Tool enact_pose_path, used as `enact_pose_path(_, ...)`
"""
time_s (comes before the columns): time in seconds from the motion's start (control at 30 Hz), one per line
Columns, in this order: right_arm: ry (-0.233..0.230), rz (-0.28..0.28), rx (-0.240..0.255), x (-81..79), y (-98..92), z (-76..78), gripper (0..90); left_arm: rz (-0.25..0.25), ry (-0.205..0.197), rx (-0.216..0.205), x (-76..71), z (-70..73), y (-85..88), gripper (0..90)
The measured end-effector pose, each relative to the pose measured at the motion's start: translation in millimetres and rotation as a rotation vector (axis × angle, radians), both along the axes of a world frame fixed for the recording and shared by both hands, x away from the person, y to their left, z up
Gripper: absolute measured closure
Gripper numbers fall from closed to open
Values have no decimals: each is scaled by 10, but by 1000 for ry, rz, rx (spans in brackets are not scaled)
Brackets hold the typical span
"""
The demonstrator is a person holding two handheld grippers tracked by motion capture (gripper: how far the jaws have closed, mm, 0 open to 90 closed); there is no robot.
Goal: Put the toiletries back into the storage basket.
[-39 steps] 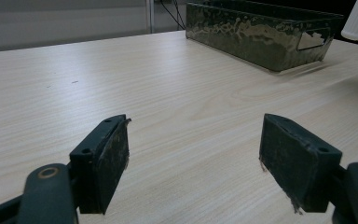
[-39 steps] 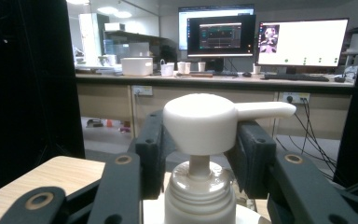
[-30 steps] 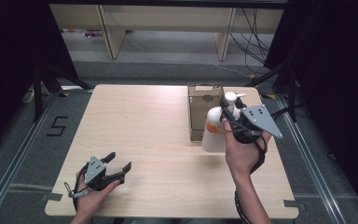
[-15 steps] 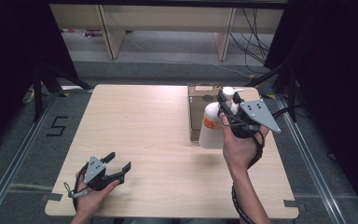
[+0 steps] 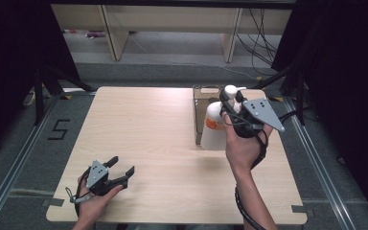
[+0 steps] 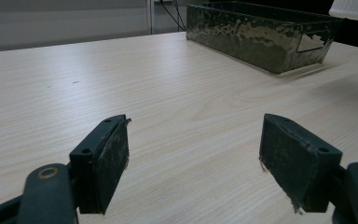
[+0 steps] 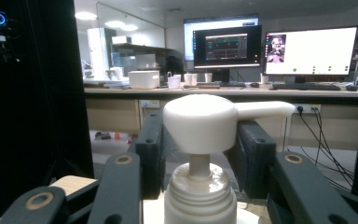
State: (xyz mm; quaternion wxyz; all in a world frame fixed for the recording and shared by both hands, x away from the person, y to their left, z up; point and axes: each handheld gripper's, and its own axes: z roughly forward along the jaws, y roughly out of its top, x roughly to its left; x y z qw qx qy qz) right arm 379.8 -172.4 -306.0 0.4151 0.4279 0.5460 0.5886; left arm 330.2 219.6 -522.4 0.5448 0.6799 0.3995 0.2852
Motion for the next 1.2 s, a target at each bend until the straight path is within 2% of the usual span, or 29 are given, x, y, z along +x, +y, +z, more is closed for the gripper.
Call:
enact_pose_path(0.03, -1, -9, -18, 4, -9, 7, 601, -1, -1, 0, 0, 0, 0, 234)
enact_pose_path(0.13, 7, 0, 0, 13, 15, 20, 601, -7, -10, -7, 6, -6, -4, 235)
enact_pose_path(0.17, 5, -2, -17, 22, 10, 28, 601, -8, -12, -7, 7, -6, -5, 234)
enact_pose_path(0.37, 3, -11, -5, 59, 18, 47, 601, -8, -12, -10, 7, -7, 0, 234)
enact_pose_path(0.43, 0, -14, -19, 78, 8, 52, 602, -6, -11, -10, 6, -7, 0, 234)
enact_pose_path(0.5, 8, -8, -5, 84, 11, 57, 602, -3, -10, -10, 6, -7, -5, 234)
enact_pose_path(0.53, 3, -15, -20, 97, -3, 58, 601, -4, -11, -7, 6, -7, -5, 234)
enact_pose_path(0.63, 10, -14, 0, 106, 1, 59, 602, 3, -1, 5, -4, 1, -3, 235)
enact_pose_path(0.67, -1, -25, -12, 119, -8, 59, 601, 3, -1, 4, -3, 1, -2, 234)
enact_pose_path(0.7, 11, -22, -14, 117, -10, 66, 602, -1, -8, -6, 4, -5, -4, 235)
enact_pose_path(0.77, 6, -25, -9, 138, -7, 69, 602, -2, -10, -9, 6, -7, -4, 234)
enact_pose_path(0.8, 0, -31, -29, 149, -21, 75, 602, -3, -10, -9, 6, -7, -4, 235)
enact_pose_path(0.87, 0, -26, -6, 154, -10, 90, 601, -3, -10, -9, 6, -7, -4, 234)
enact_pose_path(0.9, 6, -30, -20, 158, -20, 98, 602, -4, -10, -9, 6, -7, -4, 235)
enact_pose_path(1.03, 0, -33, -6, 191, -19, 112, 601, -3, -10, -8, 5, -7, -5, 234)
enact_pose_path(1.1, -4, -38, -17, 209, -28, 125, 602, -3, -10, -8, 5, -7, -5, 234)
enact_pose_path(1.13, 3, -34, 7, 205, -10, 128, 601, -3, -10, -9, 6, -7, -5, 234)
enact_pose_path(1.2, -6, -42, -9, 225, -14, 134, 602, 1, -4, -1, 0, -2, -3, 234)
